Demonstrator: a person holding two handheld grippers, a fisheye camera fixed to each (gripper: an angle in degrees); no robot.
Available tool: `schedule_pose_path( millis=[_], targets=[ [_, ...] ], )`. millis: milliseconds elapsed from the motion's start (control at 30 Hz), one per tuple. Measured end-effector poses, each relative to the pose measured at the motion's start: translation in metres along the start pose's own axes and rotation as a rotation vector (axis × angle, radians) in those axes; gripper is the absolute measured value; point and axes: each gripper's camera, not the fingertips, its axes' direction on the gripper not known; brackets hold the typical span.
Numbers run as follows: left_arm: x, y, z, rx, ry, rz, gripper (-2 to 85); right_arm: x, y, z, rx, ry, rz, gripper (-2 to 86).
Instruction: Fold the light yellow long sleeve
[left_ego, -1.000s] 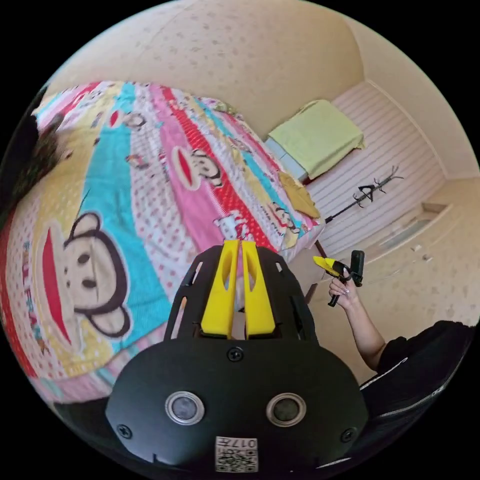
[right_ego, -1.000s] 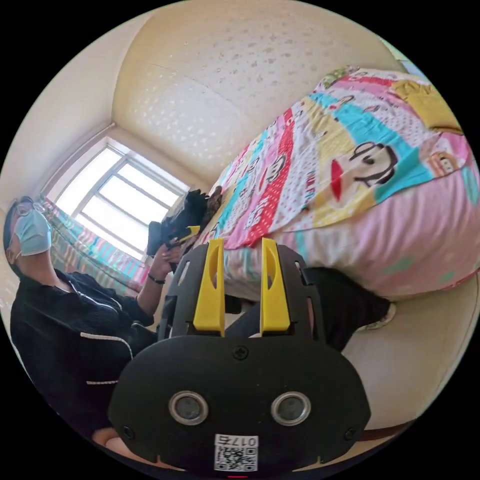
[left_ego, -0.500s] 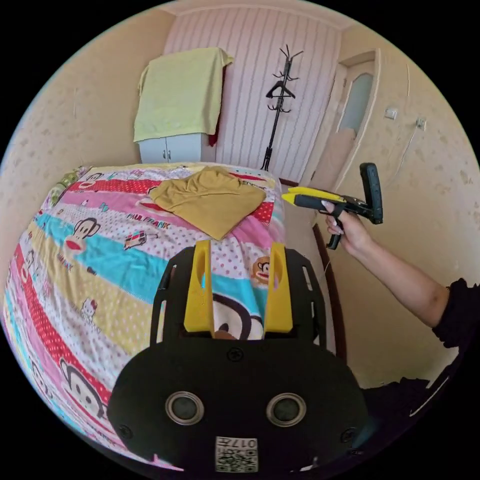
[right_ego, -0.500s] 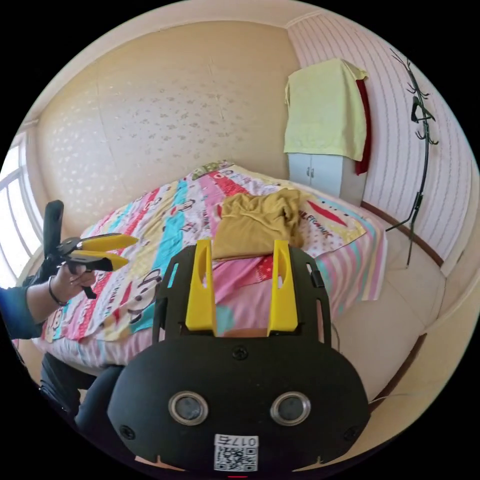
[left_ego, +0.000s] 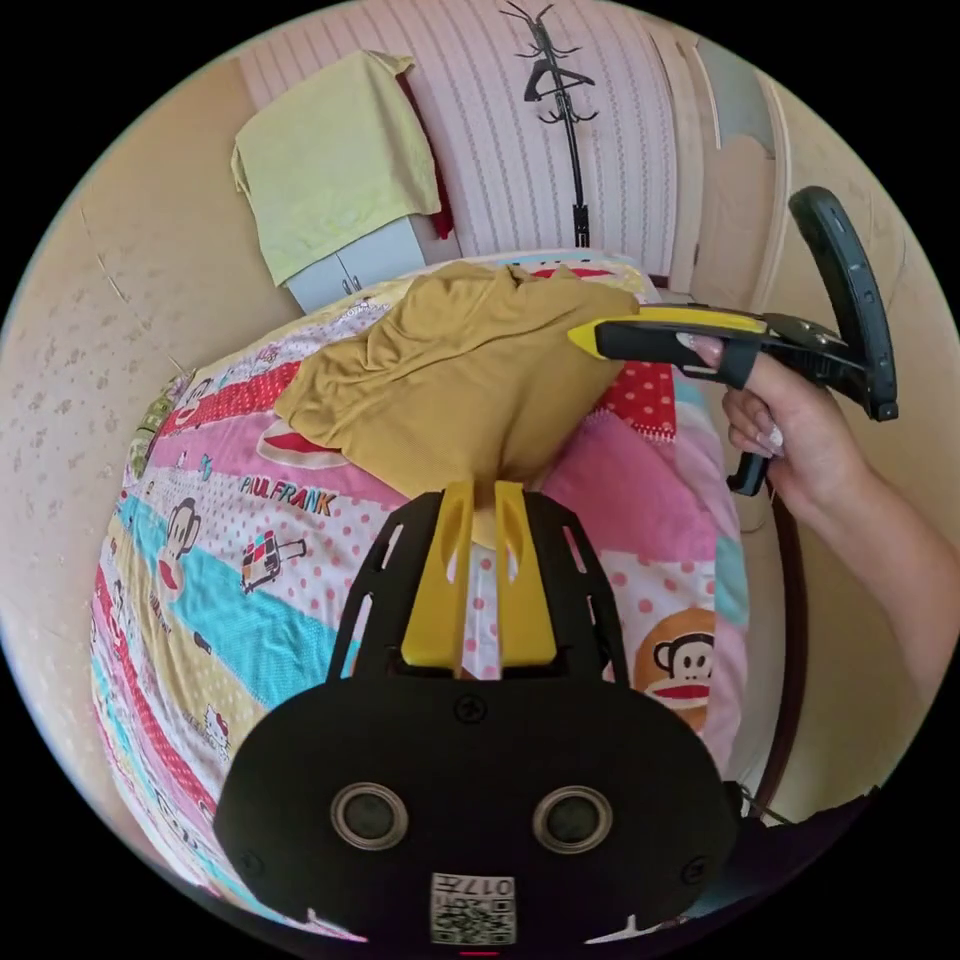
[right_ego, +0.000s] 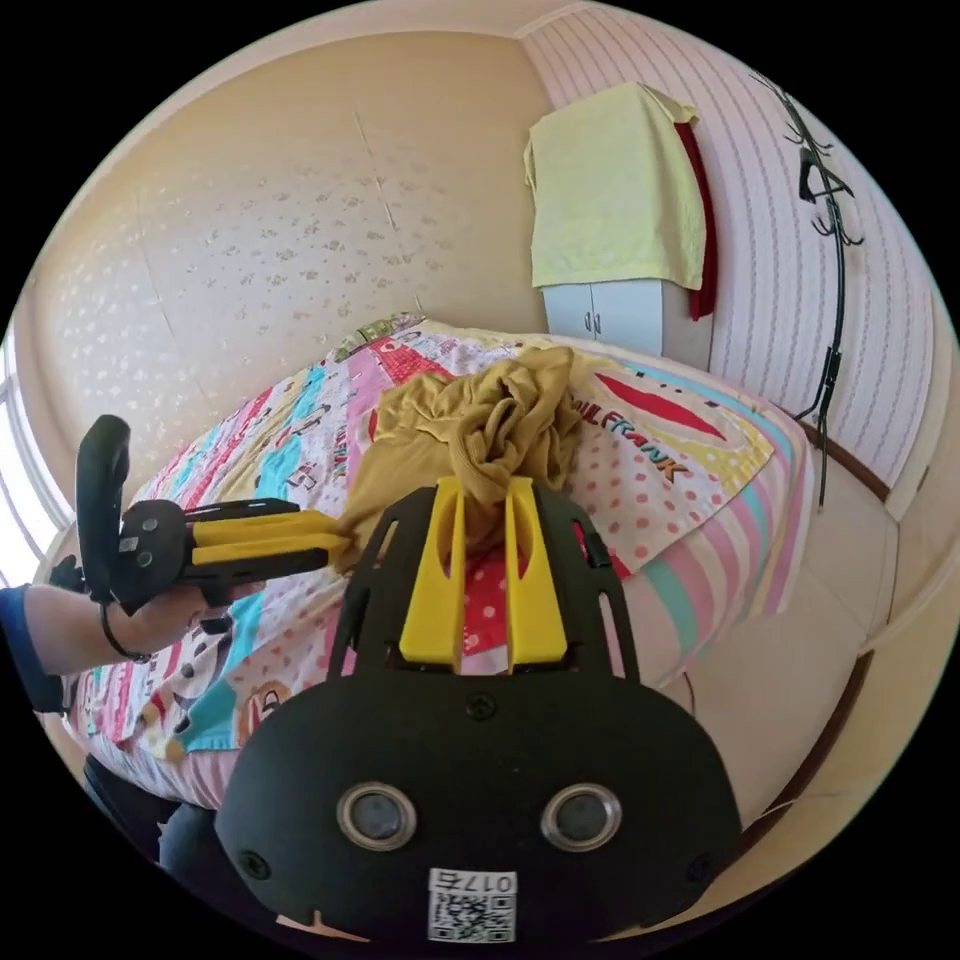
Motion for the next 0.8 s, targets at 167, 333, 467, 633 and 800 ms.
schedule_pose_path(
  millis=[167,333,467,633,800],
  targets=[
    [-0.053,0.058,-0.085,0.038,0.103,-0.060,1.2,-0.096,-0.046,-0.047,0.030,-0.210,-0.160,5.7],
    [-0.079,0.190,-0.265,0.180,0.032,-0.110,1.0,-0.251,-0.075,-0.111,0.087,-0.546,-0.369,5.4],
    [-0.085,0.348,-0.427,0.272,-0.092,-0.279,2.0,-0.349,-0.042,-0.151,0.144,-0.823,-0.446,6.2],
    [-0.077,0.528,-0.516,0.162,-0.126,-0.473,5.0,-0.440,0.138,-0.145,-0.080,-0.884,-0.131,7.0],
    [-0.065,0.663,-0.587,0.383,-0.050,-0.672,6.0,-0.503,0.273,-0.133,-0.384,-0.734,-0.267,4.8]
  ],
)
